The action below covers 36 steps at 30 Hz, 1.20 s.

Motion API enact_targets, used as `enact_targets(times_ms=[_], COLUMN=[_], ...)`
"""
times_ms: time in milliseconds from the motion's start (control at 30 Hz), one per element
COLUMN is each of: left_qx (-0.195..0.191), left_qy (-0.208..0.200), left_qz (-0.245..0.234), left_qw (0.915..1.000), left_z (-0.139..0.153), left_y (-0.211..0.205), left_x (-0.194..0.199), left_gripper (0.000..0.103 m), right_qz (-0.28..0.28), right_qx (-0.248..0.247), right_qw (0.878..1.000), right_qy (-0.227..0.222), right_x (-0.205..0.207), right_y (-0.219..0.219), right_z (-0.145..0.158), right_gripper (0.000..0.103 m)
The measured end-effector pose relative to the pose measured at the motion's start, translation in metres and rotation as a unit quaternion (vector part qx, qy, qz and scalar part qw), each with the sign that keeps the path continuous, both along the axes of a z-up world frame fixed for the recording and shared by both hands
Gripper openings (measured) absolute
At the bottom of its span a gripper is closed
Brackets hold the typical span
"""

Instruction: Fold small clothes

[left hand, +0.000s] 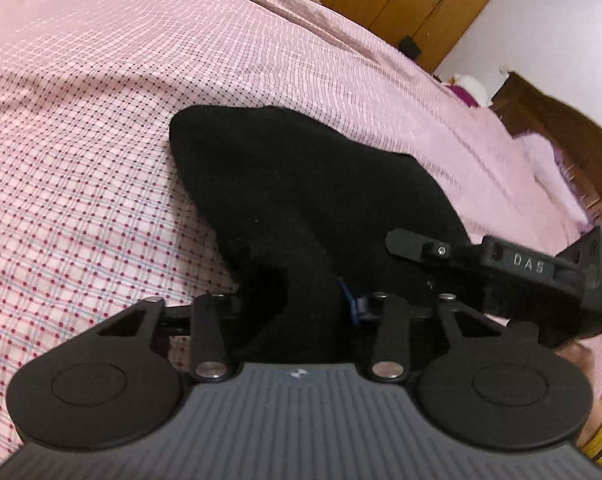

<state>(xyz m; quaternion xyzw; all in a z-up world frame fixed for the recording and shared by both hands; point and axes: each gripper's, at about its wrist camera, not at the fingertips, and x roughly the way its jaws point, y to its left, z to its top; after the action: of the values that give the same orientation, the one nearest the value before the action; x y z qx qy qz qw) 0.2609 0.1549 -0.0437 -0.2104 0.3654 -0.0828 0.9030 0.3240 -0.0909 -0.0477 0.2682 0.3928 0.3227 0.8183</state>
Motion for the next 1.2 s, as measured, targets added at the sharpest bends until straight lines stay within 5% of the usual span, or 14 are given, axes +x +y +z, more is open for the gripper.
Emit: enact_targets(times_ms=[533,767,1000,1200], left_qx=[-0.065,-0.064,-0.078,-0.07], left_qy=[-0.008,0.005,0.007,-0.01], left_qz=[0.018,0.033,0.018,0.037], left_qw=[0.9977,0.9974,0.9968,0.9968], left_z=[0.0,-0.009,-0.014,-0.002], left_y=[0.018,0.022,0.022,0.024], left_x=[-0.018,-0.021,-0.016,-0.024], left_gripper=[0.038,0.053,0.068,0.068], right_qz=[-0.017,-0.026,-0.03,-0.071], right_qx=[0.008,-0.057,-0.05,-0.119], right_qw=[1.0,0.998,0.998,0.987], right_qy=[0.015,0.012,0.016,-0.078], right_x=[-0.01,-0.002,0.009,0.015], right_y=[0.0,0.009,0.012,0.016], right_z=[0.02,0.016,0.006,0.034], right_gripper=[0.044,0.071,0.077,0.077])
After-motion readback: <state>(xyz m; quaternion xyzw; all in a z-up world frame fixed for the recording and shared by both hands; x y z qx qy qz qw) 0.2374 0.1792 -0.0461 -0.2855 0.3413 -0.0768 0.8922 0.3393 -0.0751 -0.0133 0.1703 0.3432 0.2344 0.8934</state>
